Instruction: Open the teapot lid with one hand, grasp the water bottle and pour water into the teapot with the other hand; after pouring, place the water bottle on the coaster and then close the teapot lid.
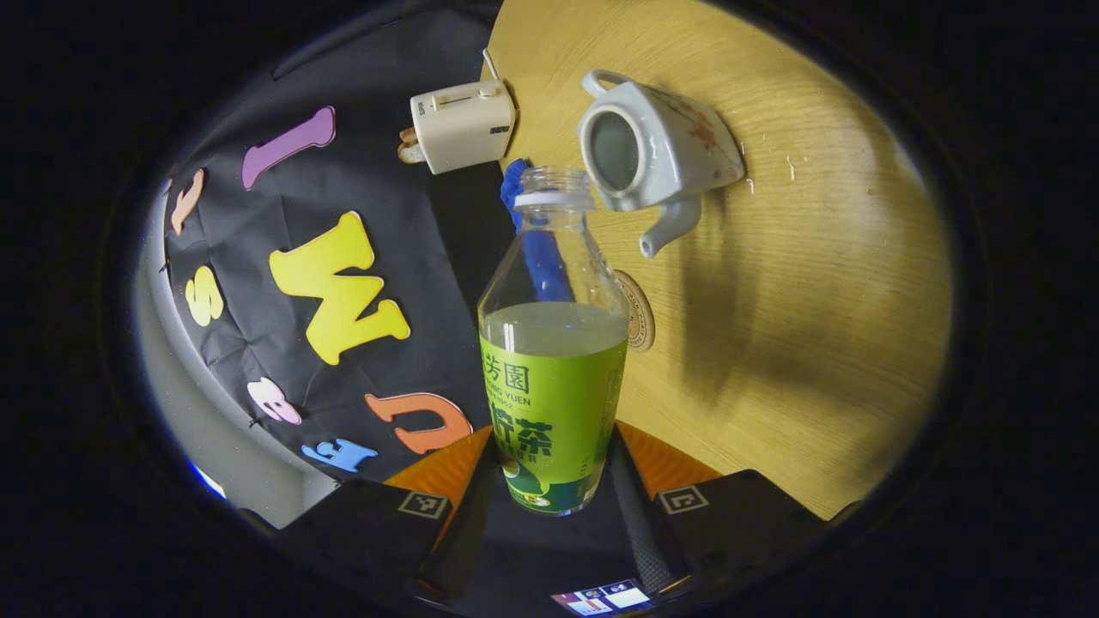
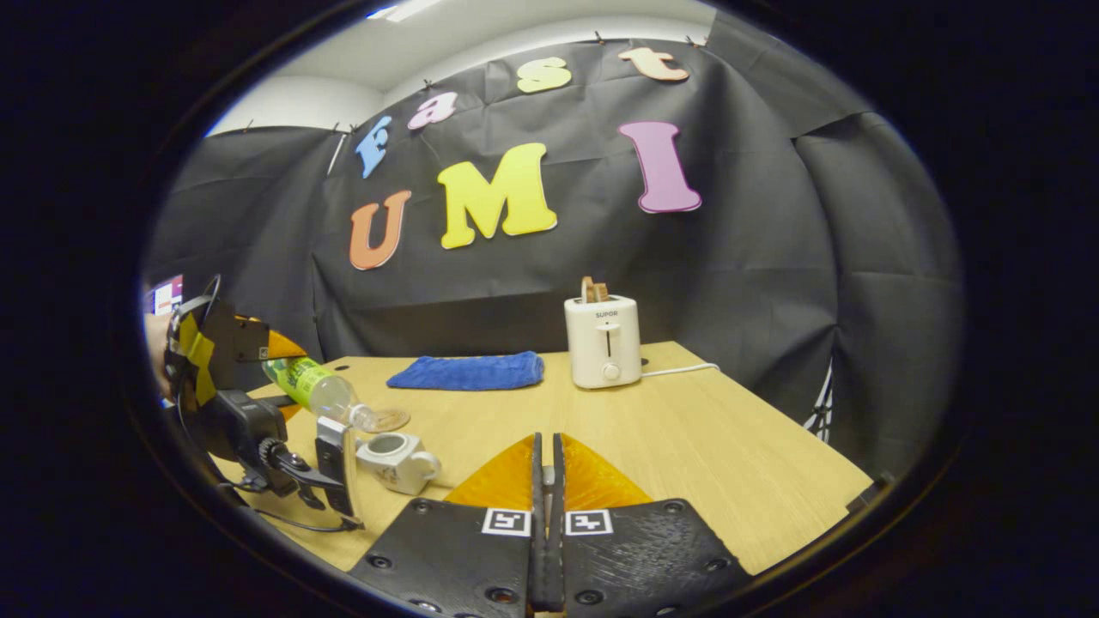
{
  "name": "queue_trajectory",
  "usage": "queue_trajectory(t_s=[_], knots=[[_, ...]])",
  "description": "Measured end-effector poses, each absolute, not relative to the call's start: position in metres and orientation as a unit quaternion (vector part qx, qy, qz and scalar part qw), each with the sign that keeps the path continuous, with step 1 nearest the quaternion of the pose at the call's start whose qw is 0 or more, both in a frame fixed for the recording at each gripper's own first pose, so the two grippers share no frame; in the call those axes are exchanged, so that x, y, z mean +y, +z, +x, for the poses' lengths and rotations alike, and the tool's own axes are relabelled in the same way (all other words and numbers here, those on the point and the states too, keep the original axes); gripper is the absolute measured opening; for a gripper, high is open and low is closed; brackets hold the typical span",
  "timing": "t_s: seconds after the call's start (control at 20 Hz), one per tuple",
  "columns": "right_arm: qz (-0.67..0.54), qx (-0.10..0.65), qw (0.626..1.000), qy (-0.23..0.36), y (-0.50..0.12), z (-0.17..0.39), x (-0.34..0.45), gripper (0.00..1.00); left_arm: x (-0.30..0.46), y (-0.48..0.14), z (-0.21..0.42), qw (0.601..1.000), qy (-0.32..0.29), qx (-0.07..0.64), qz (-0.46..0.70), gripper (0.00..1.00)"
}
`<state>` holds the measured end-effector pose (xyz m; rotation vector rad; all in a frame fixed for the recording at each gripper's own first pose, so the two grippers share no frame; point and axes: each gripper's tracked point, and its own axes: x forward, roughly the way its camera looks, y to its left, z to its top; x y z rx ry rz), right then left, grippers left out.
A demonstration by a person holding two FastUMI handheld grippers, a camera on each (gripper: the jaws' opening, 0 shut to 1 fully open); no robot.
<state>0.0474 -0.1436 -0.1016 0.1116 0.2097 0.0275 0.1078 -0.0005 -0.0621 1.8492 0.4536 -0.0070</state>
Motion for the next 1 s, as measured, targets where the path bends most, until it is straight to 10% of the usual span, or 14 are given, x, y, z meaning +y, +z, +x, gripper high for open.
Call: queue_trajectory(t_s=[1.0], knots=[[0.065, 0.098, 0.993, 0.014, -0.098, 0.043, -0.151, 0.00, -0.017, -0.029, 0.113, 0.473, 0.011, 0.166, 0.865, 0.74]])
